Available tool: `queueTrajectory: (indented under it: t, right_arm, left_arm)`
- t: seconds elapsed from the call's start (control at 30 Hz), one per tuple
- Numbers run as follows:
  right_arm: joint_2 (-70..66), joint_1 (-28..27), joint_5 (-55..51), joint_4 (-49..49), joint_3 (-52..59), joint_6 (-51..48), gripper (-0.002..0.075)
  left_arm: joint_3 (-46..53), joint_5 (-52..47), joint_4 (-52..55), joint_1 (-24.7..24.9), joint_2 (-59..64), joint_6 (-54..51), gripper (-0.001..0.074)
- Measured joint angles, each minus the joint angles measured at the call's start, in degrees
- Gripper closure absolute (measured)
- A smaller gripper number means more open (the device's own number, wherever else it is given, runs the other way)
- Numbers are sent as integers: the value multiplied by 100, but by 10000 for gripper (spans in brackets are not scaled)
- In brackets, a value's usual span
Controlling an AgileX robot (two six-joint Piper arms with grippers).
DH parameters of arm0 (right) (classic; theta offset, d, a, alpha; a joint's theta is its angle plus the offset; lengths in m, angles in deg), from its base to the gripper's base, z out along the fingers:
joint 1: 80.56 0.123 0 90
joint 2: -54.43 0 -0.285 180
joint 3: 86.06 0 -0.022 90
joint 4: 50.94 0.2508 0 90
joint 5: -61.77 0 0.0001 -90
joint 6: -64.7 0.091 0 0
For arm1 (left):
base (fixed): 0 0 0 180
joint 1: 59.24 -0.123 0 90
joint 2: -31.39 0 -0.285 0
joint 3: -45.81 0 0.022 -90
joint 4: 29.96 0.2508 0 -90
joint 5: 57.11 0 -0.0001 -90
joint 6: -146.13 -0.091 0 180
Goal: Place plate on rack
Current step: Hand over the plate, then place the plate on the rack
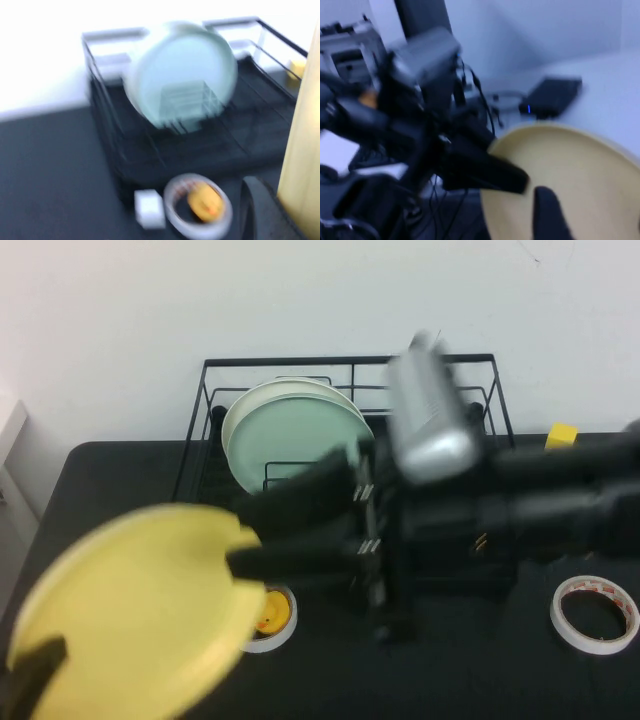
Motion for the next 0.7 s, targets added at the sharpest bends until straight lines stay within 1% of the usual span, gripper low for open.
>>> queueTrajectory:
  t: [0.07, 0.17, 0.2, 0.23, 0.3, 0.37, 0.47, 0.57, 0.7]
  right_arm:
    - [249, -87, -127, -20, -113, 0, 431]
    - [659, -252, -228, -108, -167, 0, 599]
    - [805, -316, -250, -177, -167, 0, 643]
    - [956, -377, -265, -295, -167, 0, 672]
    - [1230, -471, -236, -642, -176, 0, 700]
    - [1539, -493, -79, -1212, -176, 0, 714]
    - [1928, -493, 148, -2586, -176, 354, 720]
    - [2213, -493, 185, -4254, -176, 1319, 722]
    - [2418, -493, -413, -6620, -176, 3223, 724]
  left_arm:
    - [0, 454, -20, 0, 0, -310, 652]
    - [-12, 992, -43, 0, 4, -598, 652]
    - [-38, 1077, -43, 0, 14, -675, 652]
    - [-89, 1139, -43, 0, 43, -769, 652]
    - [-256, 1190, -55, 0, 156, -929, 652]
    - [-474, 1190, -65, 0, 323, -1069, 652]
    - [-866, 1036, -65, 0, 674, -1155, 652]
    - [-1337, 544, -65, 0, 1149, -1157, 652]
    - [-1959, 19, -55, 0, 1923, -1273, 652]
